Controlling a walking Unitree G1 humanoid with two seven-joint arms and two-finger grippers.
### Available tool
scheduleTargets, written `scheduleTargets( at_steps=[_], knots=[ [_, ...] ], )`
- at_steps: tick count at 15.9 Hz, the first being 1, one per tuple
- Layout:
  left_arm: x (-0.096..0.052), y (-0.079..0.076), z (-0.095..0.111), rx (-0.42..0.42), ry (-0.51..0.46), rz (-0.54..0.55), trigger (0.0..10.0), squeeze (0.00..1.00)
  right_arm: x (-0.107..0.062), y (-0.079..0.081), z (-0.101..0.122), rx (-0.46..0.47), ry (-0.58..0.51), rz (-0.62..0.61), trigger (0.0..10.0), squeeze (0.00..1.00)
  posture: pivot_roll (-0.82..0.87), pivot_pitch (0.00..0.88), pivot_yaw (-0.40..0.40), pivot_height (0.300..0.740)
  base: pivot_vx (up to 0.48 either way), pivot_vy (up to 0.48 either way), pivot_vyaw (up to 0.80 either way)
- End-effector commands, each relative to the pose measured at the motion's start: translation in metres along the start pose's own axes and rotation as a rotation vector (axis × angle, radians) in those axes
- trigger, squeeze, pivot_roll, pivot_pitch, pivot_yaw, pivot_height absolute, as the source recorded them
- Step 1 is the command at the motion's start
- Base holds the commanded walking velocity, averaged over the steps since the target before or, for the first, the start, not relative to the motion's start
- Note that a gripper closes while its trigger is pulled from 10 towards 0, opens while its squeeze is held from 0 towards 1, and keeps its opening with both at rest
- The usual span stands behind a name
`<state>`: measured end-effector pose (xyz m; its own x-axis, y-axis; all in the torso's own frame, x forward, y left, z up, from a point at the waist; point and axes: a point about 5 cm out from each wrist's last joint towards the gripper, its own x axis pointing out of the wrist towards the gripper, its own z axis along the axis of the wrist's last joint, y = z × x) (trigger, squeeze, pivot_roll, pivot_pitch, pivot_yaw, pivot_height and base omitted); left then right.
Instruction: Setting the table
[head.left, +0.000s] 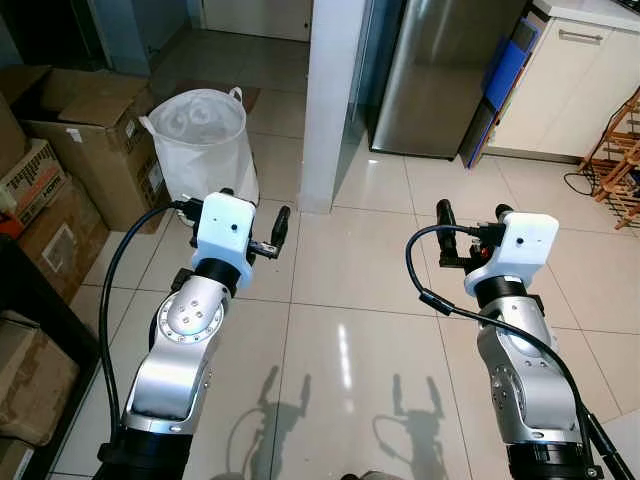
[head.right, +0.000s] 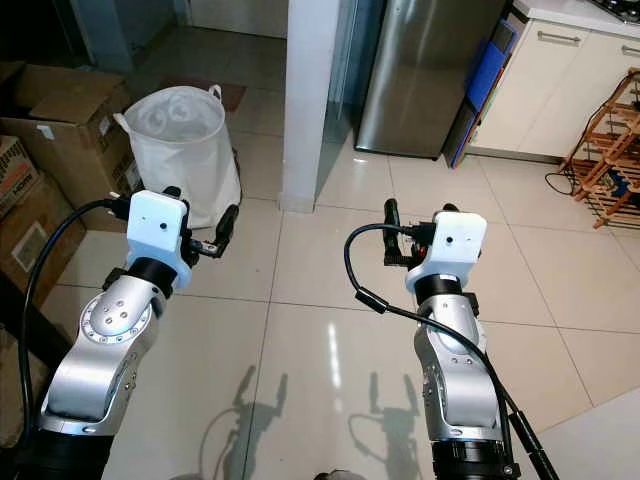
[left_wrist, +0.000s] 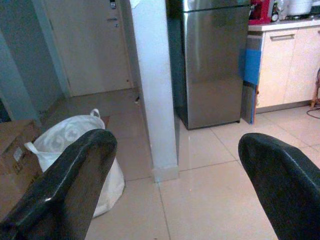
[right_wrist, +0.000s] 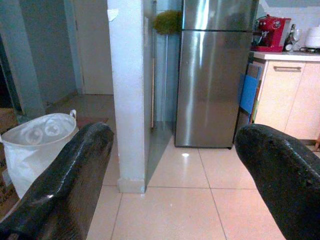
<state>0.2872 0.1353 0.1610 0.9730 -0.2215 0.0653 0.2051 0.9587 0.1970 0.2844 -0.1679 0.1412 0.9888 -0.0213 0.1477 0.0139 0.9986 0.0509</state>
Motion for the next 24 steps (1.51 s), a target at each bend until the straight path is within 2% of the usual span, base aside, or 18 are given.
scheduleTargets(
  at_steps=[1,4,5,6,13,16,21,23,24],
  knots=[
    [-0.001,-0.002,-0.003,-0.004,0.007,-0.012,10.0,0.0,-0.002,-0.003,0.0,0.009,0.0,-0.011,10.0,0.0,0.08,0.0,-0.071,0.74,0.0,0.0,0.0],
    [-0.001,-0.003,-0.003,-0.003,0.004,-0.024,10.0,0.0,-0.002,-0.002,-0.002,0.01,0.01,-0.021,10.0,0.0,0.08,0.0,-0.075,0.74,0.0,0.0,-0.18],
    [-0.002,-0.003,-0.004,-0.003,0.007,-0.025,10.0,0.0,-0.002,-0.003,-0.006,0.063,0.053,-0.034,10.0,0.0,0.08,0.0,-0.074,0.74,0.0,0.0,-0.8],
    [-0.002,-0.003,-0.004,-0.005,0.009,-0.028,10.0,0.0,-0.003,-0.003,-0.005,0.076,0.048,-0.03,10.0,0.0,0.08,0.0,-0.075,0.74,0.0,0.0,-0.8],
    [-0.002,-0.004,-0.003,-0.028,0.014,-0.048,10.0,0.0,-0.004,-0.004,-0.004,0.09,0.046,-0.041,10.0,0.0,0.08,0.0,-0.067,0.74,0.0,0.0,-0.8],
    [-0.001,-0.01,-0.002,-0.057,0.02,-0.103,10.0,0.0,-0.008,-0.006,-0.005,0.088,0.051,-0.065,10.0,0.0,0.08,0.0,-0.058,0.74,0.0,0.0,-0.8],
    [-0.002,-0.001,-0.006,-0.083,0.074,-0.039,10.0,0.0,-0.016,-0.017,-0.005,0.078,0.056,-0.129,10.0,0.0,0.07,0.019,-0.034,0.74,0.0,0.0,-0.8],
    [-0.001,0.001,-0.003,-0.042,0.046,-0.035,10.0,0.0,-0.016,-0.017,-0.004,0.077,0.052,-0.141,10.0,0.0,0.08,0.025,-0.035,0.74,0.0,0.0,-0.8],
    [-0.001,0.004,-0.003,-0.051,0.042,-0.023,10.0,0.0,-0.016,-0.016,-0.004,0.077,0.053,-0.141,10.0,0.0,0.08,0.025,-0.035,0.74,0.0,0.0,-0.8]
  ],
)
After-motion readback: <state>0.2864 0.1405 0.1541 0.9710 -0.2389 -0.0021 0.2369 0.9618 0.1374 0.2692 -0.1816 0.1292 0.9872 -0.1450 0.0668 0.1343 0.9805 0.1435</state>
